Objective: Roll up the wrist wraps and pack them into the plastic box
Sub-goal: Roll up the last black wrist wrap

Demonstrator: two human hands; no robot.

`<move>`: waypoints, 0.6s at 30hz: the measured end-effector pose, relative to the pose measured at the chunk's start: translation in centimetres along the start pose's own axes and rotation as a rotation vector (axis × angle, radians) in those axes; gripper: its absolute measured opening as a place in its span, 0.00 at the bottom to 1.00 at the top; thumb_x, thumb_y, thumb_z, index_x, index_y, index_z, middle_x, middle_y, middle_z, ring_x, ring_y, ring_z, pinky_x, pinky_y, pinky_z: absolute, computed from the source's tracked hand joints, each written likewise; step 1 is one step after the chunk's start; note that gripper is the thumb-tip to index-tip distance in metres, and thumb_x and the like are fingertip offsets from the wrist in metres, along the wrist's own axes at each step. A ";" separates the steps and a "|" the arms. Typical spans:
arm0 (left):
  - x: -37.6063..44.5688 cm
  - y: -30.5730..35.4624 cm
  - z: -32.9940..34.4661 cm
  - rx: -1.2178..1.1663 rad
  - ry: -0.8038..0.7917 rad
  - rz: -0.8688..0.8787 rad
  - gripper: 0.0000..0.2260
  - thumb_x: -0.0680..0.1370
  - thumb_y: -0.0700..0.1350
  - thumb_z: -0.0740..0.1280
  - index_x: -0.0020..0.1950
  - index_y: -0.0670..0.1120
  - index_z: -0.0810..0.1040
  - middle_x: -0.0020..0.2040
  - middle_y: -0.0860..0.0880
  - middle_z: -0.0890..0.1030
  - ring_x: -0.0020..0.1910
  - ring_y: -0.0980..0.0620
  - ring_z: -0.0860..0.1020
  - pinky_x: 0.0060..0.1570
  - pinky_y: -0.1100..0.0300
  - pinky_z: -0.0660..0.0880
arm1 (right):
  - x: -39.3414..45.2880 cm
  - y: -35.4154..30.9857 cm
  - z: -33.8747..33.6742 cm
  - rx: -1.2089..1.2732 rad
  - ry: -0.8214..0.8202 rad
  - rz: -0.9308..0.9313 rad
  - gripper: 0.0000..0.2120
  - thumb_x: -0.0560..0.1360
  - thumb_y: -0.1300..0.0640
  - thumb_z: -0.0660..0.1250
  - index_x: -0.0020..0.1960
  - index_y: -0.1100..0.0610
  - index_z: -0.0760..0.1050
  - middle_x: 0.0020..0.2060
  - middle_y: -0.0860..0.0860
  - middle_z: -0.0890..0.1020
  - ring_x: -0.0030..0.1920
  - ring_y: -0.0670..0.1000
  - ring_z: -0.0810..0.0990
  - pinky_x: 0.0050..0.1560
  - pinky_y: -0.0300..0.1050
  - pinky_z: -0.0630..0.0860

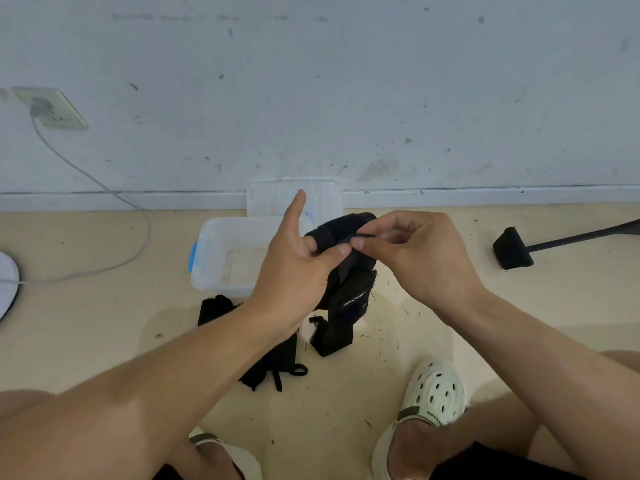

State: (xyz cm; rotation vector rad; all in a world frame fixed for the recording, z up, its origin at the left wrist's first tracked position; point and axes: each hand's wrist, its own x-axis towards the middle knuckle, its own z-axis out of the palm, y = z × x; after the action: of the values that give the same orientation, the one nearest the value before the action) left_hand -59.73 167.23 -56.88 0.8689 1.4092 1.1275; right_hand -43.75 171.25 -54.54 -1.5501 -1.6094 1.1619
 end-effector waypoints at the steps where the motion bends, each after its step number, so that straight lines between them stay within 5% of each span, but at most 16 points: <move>1: 0.0 0.0 0.0 0.002 0.005 0.004 0.41 0.81 0.38 0.70 0.84 0.59 0.49 0.53 0.53 0.88 0.59 0.51 0.85 0.70 0.42 0.73 | 0.0 0.0 0.0 -0.023 0.026 -0.007 0.07 0.70 0.50 0.81 0.44 0.46 0.84 0.37 0.45 0.85 0.35 0.42 0.82 0.34 0.28 0.71; 5: 0.2 0.1 -0.1 -0.007 0.043 0.007 0.40 0.81 0.39 0.71 0.84 0.60 0.50 0.50 0.53 0.88 0.56 0.50 0.86 0.67 0.43 0.76 | 0.7 0.1 -0.5 -0.142 0.086 0.048 0.17 0.67 0.41 0.81 0.47 0.46 0.78 0.38 0.45 0.79 0.34 0.42 0.77 0.36 0.37 0.71; 10: 0.2 0.2 -0.1 0.051 0.081 0.024 0.39 0.81 0.42 0.72 0.83 0.60 0.53 0.48 0.50 0.88 0.52 0.52 0.87 0.63 0.47 0.79 | 0.5 0.3 -0.1 0.054 -0.117 0.181 0.12 0.73 0.45 0.77 0.42 0.54 0.84 0.34 0.47 0.81 0.34 0.42 0.76 0.42 0.40 0.74; 18: 0.2 0.1 -0.3 0.030 0.087 0.009 0.35 0.81 0.43 0.72 0.81 0.60 0.59 0.48 0.47 0.88 0.49 0.54 0.87 0.51 0.59 0.82 | 0.2 0.0 0.2 0.082 -0.139 0.165 0.11 0.76 0.49 0.75 0.38 0.53 0.83 0.32 0.46 0.81 0.34 0.42 0.77 0.34 0.29 0.70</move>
State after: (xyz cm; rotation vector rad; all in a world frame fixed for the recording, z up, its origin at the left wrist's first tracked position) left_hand -60.05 167.38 -56.85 0.8575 1.4978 1.1655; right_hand -43.95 171.46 -54.68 -1.6039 -1.5217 1.4347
